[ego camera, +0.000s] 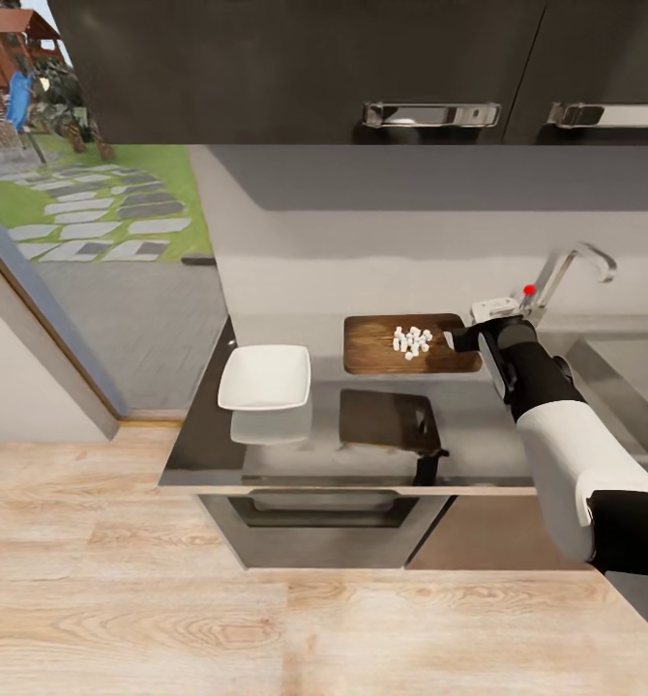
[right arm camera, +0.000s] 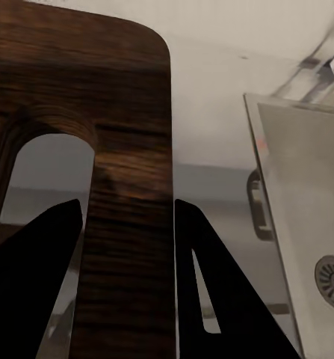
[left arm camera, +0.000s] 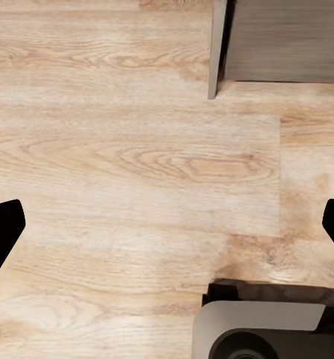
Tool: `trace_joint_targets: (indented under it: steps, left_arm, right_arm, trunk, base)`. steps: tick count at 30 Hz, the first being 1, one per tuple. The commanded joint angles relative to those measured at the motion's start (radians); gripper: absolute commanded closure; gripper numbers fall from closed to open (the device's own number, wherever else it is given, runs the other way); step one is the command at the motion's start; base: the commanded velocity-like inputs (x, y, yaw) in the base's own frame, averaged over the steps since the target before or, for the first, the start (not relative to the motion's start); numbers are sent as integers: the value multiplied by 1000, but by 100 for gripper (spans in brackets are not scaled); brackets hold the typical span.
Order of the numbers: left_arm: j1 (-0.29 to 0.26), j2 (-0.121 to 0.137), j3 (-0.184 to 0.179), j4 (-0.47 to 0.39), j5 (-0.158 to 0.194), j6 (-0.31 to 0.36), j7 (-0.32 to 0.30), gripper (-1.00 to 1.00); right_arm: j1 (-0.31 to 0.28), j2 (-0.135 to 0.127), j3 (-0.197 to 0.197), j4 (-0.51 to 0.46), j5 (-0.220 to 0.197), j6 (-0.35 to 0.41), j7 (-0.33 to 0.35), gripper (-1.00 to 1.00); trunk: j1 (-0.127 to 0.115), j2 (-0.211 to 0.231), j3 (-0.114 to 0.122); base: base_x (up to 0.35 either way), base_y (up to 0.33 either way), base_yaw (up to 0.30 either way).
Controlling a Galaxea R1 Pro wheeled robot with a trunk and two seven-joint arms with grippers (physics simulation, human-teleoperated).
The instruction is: In the kitchen, take the Vidalia onion out of the sink, dice it on the chopping board with the paring knife, put the diced onion into the bowl on the countertop, then place both the paring knife and the chopping board into the sink.
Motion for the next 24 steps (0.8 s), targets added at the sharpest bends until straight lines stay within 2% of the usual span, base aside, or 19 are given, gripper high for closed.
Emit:
trace_joint_targets:
  steps: [1, 24]
  left_arm:
    - [-2, 0, -2, 4, 6, -6, -3, -100]
    - [-2, 0, -2, 4, 5, -6, -4, -100]
  right_arm:
    - [-1, 0, 1, -1, 7, 5, 4, 100]
    - [-1, 0, 2, -1, 6, 20, 5, 100]
  trunk:
    - [1, -2, 0]
    - [1, -2, 36]
  base:
    - [0, 0, 0]
    - [0, 0, 0]
